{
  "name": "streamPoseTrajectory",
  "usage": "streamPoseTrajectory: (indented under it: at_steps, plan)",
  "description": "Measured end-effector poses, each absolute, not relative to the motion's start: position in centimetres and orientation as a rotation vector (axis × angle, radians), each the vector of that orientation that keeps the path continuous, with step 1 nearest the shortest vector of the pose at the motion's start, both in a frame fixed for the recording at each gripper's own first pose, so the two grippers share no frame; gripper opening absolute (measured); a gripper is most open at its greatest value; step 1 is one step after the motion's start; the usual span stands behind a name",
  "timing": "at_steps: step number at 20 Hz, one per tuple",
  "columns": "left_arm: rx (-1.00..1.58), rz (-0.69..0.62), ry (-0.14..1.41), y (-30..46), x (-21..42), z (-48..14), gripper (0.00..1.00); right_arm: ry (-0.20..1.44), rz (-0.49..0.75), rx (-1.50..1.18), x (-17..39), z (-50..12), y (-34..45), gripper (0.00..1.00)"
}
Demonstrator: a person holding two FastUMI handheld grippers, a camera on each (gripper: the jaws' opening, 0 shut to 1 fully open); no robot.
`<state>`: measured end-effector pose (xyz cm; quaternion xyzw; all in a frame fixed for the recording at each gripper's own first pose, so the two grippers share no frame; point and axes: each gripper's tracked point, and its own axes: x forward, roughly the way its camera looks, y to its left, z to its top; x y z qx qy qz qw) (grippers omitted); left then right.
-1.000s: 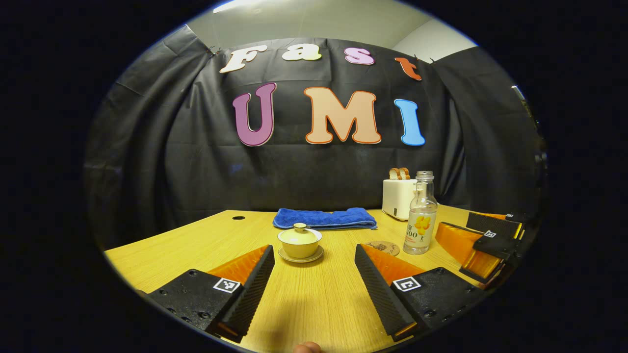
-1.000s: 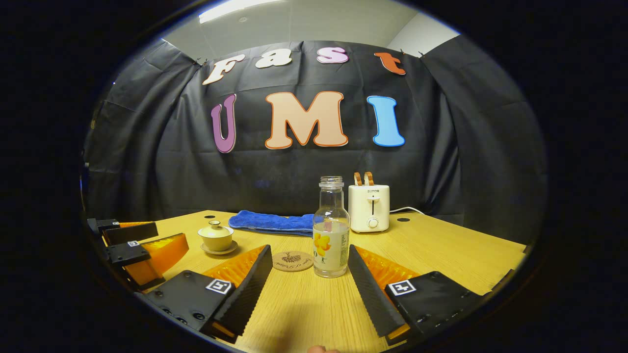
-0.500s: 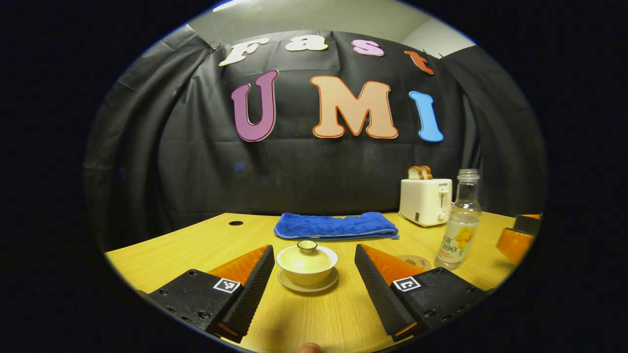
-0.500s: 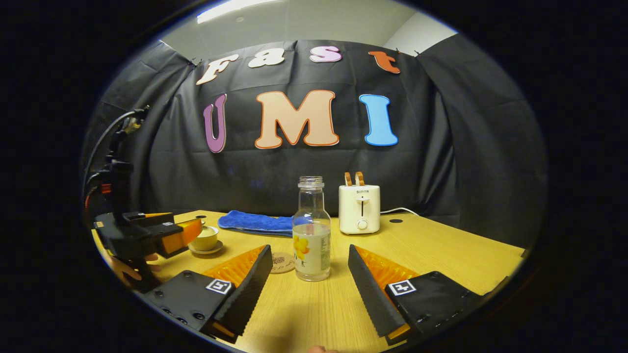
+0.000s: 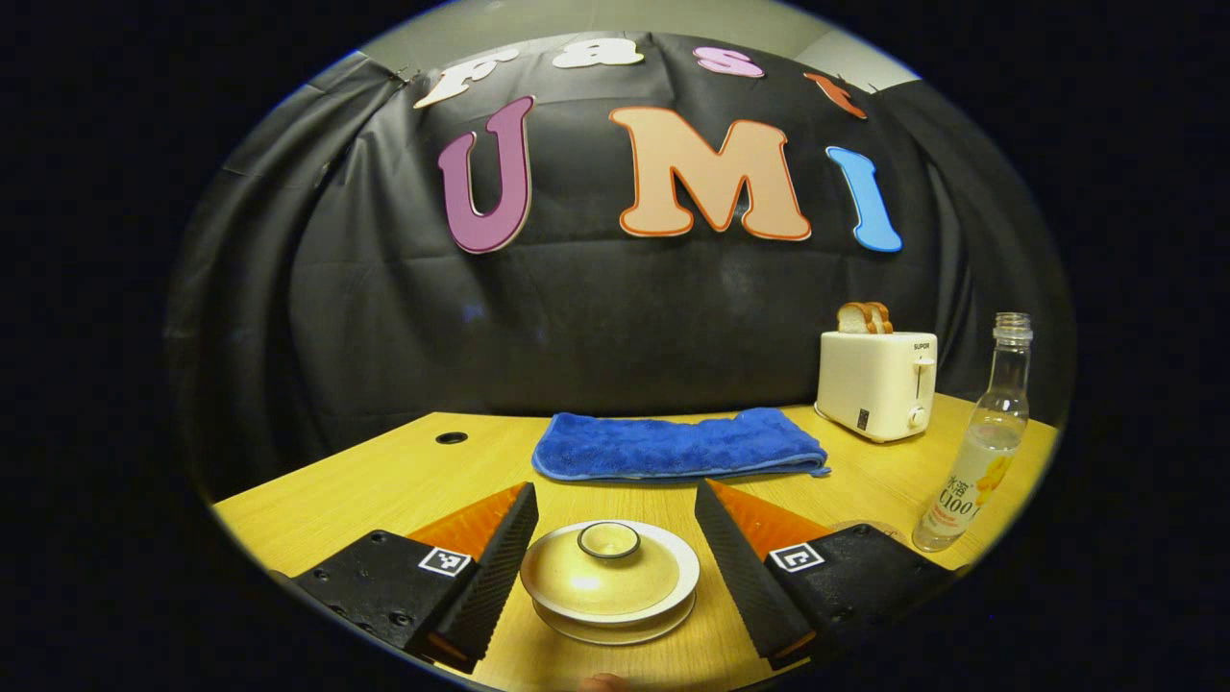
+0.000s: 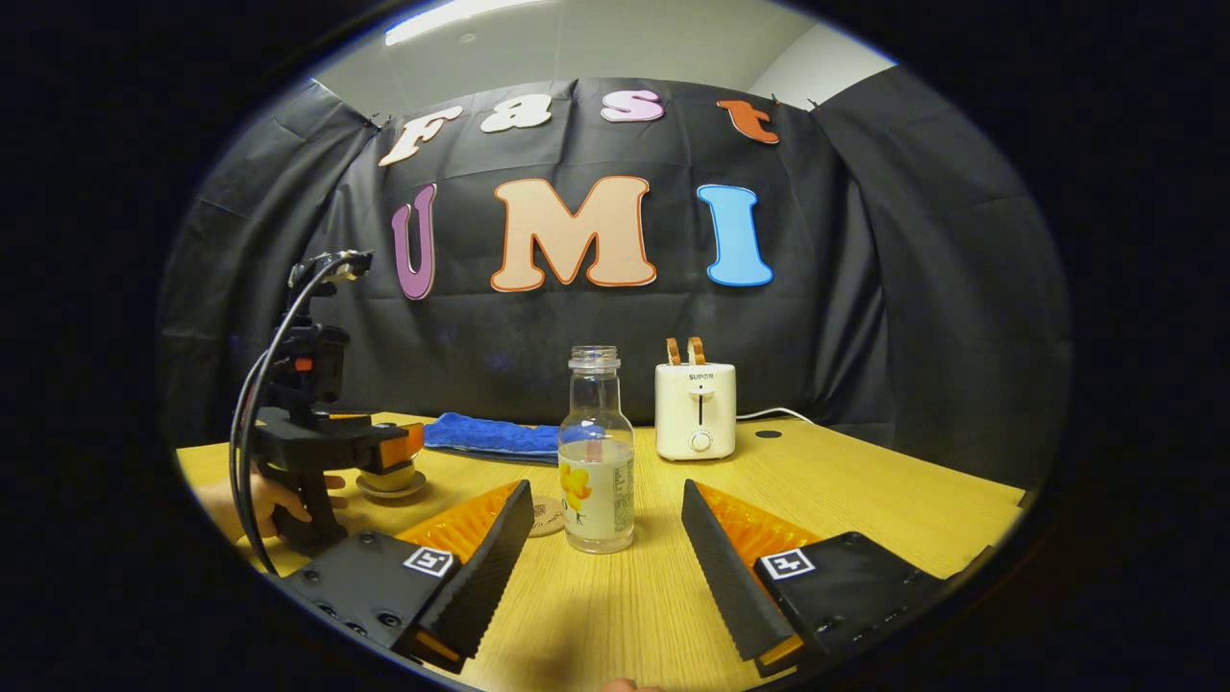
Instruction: Open the teacup lid with one hand, grasp the water bottle and pour water into the teacup with the other hand; after pouring, place the water bottle on the coaster and then close the teacup lid.
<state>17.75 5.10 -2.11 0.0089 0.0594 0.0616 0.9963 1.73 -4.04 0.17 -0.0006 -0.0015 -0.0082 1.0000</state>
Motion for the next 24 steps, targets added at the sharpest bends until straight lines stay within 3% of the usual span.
streamPoseTrajectory:
  at_steps: [9, 11, 13, 16, 18, 19, 22, 23, 24]
  plan:
    - [0.054, 0.074, 0.162, 4.5, 18.4, -2.6, 0.96, -0.003, -0.02, -0.001, 1.7, 0.2, -4.1, 0.98]
    - [0.056, 0.079, 0.154, 4.8, 18.5, -2.4, 0.93, -0.003, -0.02, -0.001, 1.7, 0.2, -4.1, 0.94]
    - [0.06, 0.092, 0.149, 5.1, 18.4, -2.3, 0.77, -0.002, -0.02, -0.001, 1.7, 0.2, -4.0, 0.98]
    - [0.062, 0.107, 0.132, 5.7, 18.4, -2.0, 0.42, -0.003, -0.017, -0.001, 1.7, 0.2, -4.1, 0.98]
    - [0.057, 0.101, 0.13, 5.4, 18.5, -2.0, 0.29, -0.002, -0.018, -0.001, 1.8, 0.2, -4.2, 0.94]
    - [0.056, 0.1, 0.129, 5.5, 18.4, -2.0, 0.29, -0.002, -0.02, -0.001, 1.8, 0.2, -4.4, 0.98]
    - [0.054, 0.11, 0.129, 5.7, 18.2, -2.0, 0.26, -0.003, -0.025, -0.001, 1.8, 0.2, -4.6, 0.98]
    - [0.049, 0.117, 0.124, 5.8, 18.1, -1.9, 0.25, -0.002, -0.025, 0.0, 1.8, 0.2, -4.6, 0.94]
    - [0.043, 0.125, 0.118, 6.0, 18.0, -1.7, 0.25, -0.003, -0.025, -0.001, 1.8, 0.2, -4.6, 0.98]
